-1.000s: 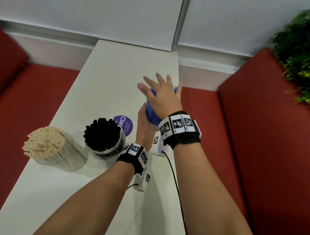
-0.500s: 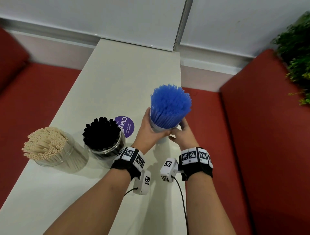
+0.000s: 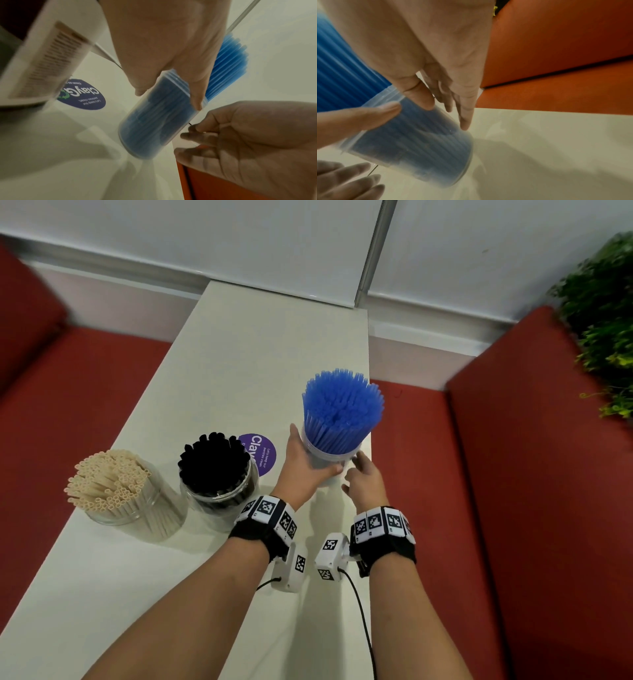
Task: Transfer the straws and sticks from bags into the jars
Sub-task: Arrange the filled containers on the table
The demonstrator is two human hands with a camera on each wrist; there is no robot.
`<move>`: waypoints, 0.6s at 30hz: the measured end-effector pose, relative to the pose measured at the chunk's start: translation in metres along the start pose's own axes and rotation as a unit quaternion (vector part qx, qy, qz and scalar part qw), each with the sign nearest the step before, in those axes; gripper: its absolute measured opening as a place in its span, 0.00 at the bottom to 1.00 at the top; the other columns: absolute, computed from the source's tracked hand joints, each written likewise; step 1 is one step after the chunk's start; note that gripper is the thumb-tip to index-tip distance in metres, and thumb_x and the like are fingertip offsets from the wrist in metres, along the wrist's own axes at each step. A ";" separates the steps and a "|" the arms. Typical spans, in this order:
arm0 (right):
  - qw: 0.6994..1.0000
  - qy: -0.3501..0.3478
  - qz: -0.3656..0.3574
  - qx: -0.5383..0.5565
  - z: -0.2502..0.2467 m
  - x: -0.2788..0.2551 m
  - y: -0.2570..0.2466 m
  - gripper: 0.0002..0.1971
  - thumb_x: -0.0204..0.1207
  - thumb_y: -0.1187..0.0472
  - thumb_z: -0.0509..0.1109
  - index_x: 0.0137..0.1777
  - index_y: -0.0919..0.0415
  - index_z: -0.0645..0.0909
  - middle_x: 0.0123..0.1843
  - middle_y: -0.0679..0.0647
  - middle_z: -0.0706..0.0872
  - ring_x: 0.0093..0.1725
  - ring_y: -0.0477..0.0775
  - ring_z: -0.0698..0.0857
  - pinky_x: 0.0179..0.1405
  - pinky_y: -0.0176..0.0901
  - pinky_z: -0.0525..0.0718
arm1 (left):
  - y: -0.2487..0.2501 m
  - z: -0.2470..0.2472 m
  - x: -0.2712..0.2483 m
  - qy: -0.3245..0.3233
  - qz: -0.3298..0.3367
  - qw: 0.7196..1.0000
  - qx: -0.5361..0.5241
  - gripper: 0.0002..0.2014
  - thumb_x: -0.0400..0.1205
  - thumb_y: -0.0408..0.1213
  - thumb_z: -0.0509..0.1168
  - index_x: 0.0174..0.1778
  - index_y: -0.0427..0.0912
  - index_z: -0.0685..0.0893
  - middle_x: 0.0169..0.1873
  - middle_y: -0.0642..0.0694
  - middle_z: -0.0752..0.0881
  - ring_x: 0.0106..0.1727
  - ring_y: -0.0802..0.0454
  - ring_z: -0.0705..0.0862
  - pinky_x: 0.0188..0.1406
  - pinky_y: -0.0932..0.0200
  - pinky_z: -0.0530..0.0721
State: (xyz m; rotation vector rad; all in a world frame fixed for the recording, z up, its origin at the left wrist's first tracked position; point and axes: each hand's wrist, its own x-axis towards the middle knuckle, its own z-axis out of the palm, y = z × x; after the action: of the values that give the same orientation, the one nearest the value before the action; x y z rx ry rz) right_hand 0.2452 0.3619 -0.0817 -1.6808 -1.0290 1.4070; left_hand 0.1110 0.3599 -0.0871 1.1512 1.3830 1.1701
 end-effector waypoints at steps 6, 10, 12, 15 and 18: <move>0.997 0.037 0.067 0.009 0.010 -0.045 0.018 0.24 0.81 0.71 0.60 0.77 0.60 0.77 0.58 0.61 0.85 0.49 0.57 0.86 0.54 0.55 0.87 | 0.004 -0.022 -0.066 -0.056 -0.060 0.990 0.118 0.38 0.80 0.42 0.75 0.84 0.43 0.66 0.73 0.53 0.73 0.69 0.66 0.73 0.68 0.77 0.69; 0.999 0.016 0.027 0.023 0.036 -0.090 0.017 0.19 0.83 0.70 0.61 0.70 0.62 0.82 0.59 0.60 0.88 0.51 0.58 0.87 0.52 0.54 0.87 | -0.003 -0.048 -0.127 -0.061 -0.071 0.993 0.074 0.12 0.84 0.34 0.71 0.63 0.43 0.89 0.54 0.48 0.92 0.58 0.54 0.89 0.65 0.51 0.85; 1.000 0.007 -0.013 0.002 0.051 -0.111 0.010 0.18 0.84 0.68 0.61 0.71 0.60 0.82 0.60 0.57 0.87 0.56 0.58 0.87 0.59 0.56 0.87 | -0.004 -0.067 -0.155 0.007 -0.051 0.997 0.057 0.05 0.85 0.36 0.70 0.49 0.48 0.91 0.35 0.47 0.91 0.39 0.58 0.88 0.47 0.53 0.87; 0.995 -0.013 -0.097 -0.023 0.079 -0.141 -0.009 0.20 0.83 0.64 0.66 0.73 0.51 0.79 0.68 0.50 0.84 0.65 0.51 0.83 0.66 0.47 0.82 | 0.001 -0.093 -0.186 0.158 0.005 0.982 0.107 0.06 0.82 0.46 0.73 0.45 0.57 0.82 0.31 0.55 0.81 0.33 0.63 0.78 0.36 0.65 0.76; 0.974 -0.037 -0.212 -0.075 0.108 -0.162 -0.036 0.24 0.81 0.58 0.71 0.76 0.44 0.73 0.74 0.43 0.76 0.73 0.42 0.74 0.73 0.39 0.72 | 0.015 -0.111 -0.195 0.241 0.082 0.955 0.151 0.25 0.75 0.44 0.80 0.62 0.46 0.76 0.52 0.50 0.77 0.53 0.54 0.77 0.53 0.59 0.79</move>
State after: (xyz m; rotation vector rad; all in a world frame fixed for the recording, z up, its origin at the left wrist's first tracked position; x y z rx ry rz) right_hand 0.1187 0.2346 0.0023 -1.4067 -1.4680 1.1375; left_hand 0.0220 0.1580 -0.0454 1.2609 1.9191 1.4593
